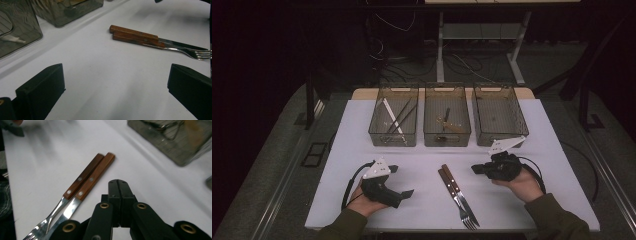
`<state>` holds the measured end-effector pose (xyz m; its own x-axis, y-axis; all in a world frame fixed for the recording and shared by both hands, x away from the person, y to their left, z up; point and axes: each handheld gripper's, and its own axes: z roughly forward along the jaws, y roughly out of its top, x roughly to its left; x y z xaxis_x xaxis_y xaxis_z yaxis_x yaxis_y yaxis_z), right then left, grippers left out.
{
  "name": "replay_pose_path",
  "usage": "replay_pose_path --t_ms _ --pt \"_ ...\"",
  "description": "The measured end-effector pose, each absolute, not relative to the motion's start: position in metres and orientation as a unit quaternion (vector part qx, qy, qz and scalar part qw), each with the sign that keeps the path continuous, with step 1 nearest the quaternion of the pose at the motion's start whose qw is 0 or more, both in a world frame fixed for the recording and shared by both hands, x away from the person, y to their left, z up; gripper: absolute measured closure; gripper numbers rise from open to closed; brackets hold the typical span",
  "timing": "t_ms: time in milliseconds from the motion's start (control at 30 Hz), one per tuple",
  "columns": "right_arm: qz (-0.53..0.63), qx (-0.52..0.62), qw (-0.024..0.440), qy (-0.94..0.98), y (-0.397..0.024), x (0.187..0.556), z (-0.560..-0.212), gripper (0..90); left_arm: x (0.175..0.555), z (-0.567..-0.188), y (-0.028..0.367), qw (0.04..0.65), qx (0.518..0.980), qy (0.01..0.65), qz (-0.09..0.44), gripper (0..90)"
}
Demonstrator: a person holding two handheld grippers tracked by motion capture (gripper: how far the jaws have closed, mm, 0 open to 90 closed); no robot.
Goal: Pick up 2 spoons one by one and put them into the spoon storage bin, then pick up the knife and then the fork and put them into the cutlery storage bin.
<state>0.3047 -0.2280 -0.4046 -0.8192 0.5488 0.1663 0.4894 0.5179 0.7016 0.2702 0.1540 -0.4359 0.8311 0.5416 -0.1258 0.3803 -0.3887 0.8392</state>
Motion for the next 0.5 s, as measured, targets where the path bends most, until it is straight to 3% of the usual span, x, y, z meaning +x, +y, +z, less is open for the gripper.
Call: replay_pose_path --t_ms 500 --pt "0.375 0.254 0.001 0.892 -0.207 0.269 -0.423 89.7 0.27 -0.436 0.155 0.477 0.829 0.279 0.084 0.0"
